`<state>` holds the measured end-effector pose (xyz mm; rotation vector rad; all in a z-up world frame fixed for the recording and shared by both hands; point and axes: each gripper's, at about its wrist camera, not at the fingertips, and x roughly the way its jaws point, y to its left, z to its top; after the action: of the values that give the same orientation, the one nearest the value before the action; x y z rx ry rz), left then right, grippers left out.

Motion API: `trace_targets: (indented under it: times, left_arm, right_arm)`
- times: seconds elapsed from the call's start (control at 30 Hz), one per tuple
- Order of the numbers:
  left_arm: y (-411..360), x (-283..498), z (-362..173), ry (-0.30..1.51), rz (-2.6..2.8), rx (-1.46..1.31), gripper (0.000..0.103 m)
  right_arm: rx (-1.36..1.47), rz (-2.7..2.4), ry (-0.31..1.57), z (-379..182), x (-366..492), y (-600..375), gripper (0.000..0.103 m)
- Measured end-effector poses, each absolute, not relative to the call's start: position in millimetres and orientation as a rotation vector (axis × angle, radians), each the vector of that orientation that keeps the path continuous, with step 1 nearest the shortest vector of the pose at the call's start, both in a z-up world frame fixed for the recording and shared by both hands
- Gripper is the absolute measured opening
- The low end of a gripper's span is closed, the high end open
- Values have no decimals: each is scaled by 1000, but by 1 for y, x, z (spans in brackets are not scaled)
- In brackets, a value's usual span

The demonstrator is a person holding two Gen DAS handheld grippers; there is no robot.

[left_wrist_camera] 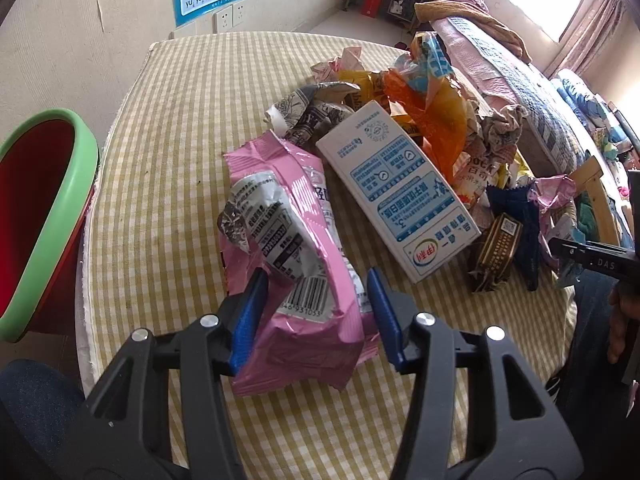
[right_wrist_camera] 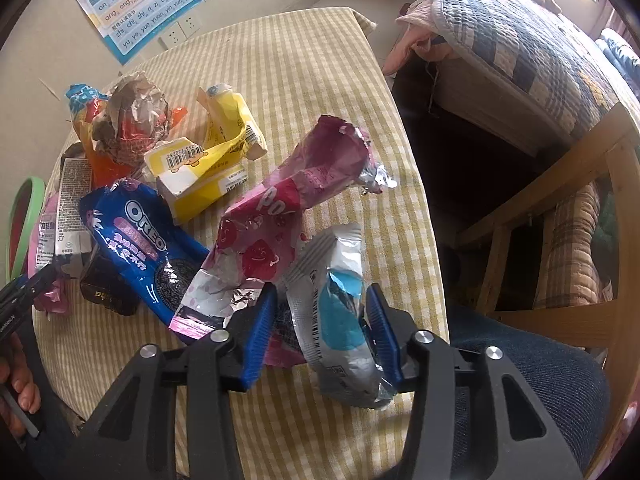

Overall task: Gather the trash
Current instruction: 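Grasp the pink wrapper with the left tool while the right tool grasps the silver-blue wrapper, then carry both held wrappers over the green-rimmed red bin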

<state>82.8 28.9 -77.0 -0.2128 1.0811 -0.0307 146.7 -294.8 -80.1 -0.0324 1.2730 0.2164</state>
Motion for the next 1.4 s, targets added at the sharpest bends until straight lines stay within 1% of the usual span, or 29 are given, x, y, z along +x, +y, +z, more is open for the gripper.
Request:
trace_targets:
  times: [0.2,0.33,0.6,0.9,1.2,1.4]
  left_arm:
    - [31,77,-69,1056,-28,-222,46]
    - [30,71,-61,1038,-24,-222,46]
    - [27,63,-51,1017,-22,-219,46]
    - [19,52,-34,969,-22,-186,46]
    - [21,41,-18,899,0,-139,46]
    - [39,34,-10,859,46,-138,46]
  right_arm:
    - [0,221,1245,-68,141,-301,31]
    - [9,224,1210,-57,137,-303,29]
    - [36,223,1158,-42,125,-304,28]
    - [-52,217,1053,-18,111,-282,28]
    - [-39,305,944,0,101,-241,28]
    - [-44,388,932,-3,98,-203,28]
